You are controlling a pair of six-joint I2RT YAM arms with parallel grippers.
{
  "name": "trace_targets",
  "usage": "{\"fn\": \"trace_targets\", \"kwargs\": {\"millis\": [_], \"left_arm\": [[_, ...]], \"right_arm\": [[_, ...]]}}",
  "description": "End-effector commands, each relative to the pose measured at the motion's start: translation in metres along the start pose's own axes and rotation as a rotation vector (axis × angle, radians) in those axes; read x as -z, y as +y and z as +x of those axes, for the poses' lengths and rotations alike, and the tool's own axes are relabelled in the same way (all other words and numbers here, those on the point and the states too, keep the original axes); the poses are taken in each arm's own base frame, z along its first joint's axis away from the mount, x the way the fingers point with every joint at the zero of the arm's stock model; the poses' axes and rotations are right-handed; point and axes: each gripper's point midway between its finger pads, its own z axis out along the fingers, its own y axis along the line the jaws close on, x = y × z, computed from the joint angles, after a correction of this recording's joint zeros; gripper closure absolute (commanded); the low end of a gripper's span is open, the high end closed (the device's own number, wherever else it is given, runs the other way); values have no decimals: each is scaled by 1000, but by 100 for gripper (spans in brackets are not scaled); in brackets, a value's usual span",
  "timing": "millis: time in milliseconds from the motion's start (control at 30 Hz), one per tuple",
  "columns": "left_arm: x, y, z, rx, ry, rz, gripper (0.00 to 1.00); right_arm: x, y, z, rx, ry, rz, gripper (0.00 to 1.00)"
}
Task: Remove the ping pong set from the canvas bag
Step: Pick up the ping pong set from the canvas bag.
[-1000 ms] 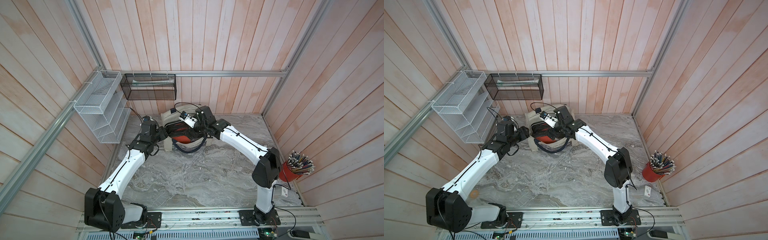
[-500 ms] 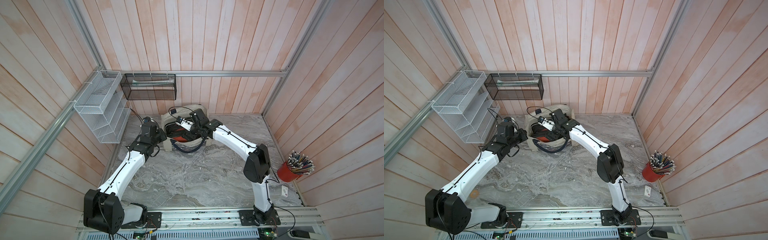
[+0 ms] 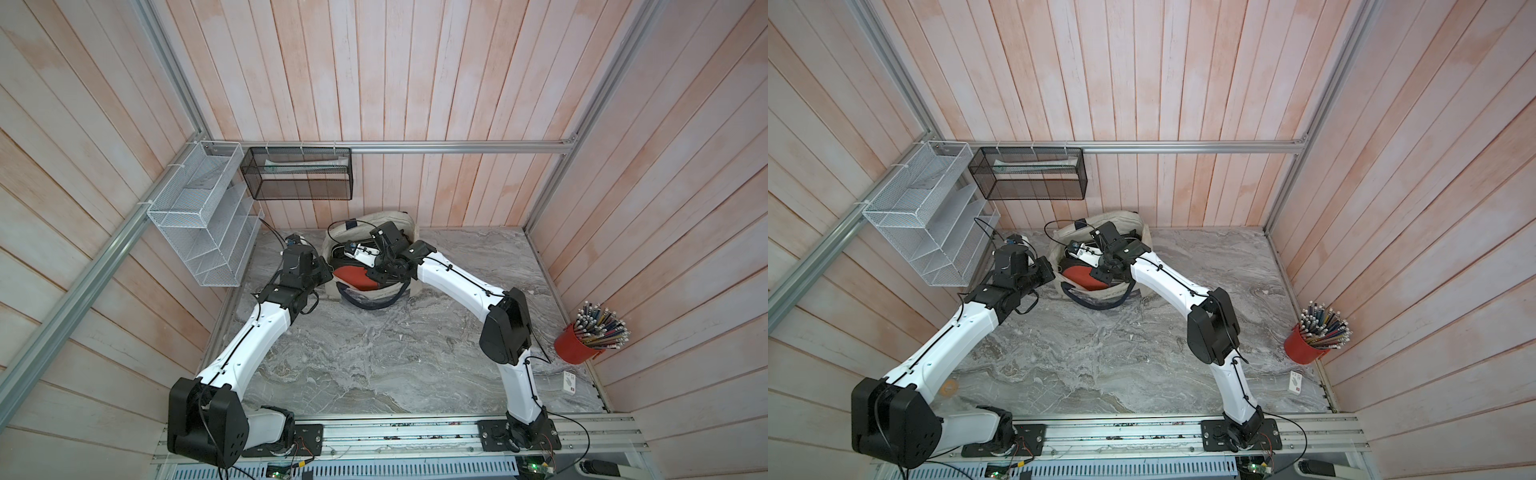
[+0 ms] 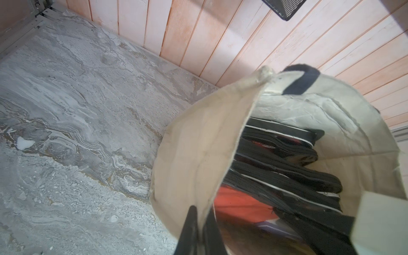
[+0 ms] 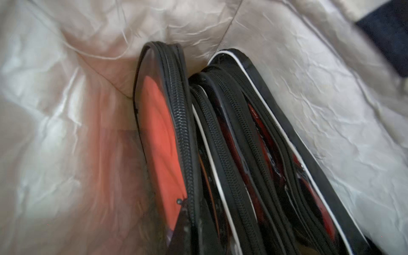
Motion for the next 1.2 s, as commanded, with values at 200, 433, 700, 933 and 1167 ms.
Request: {"fn": "trace_targets", "kwargs": {"millis": [200,433,700,933,1167], "left_arm": [[-4,5,11,-2,27,-11,100],[-2,2,6,8,14,1,100],[-2,-1,5,15,15,13,100],[-4,0,3,11,10,3,100],[-8,-4,1,14,14,15,100]], "right_arm": [[20,-43,-18,-82,-58,156,100],[60,-67,-58,-99,-175,229,100],[73,-82,-69,-116,-200,231,100],[89,-97,-65,-165,-222,264,100],[164,-136,-89,-289,-428,336,100]]}}
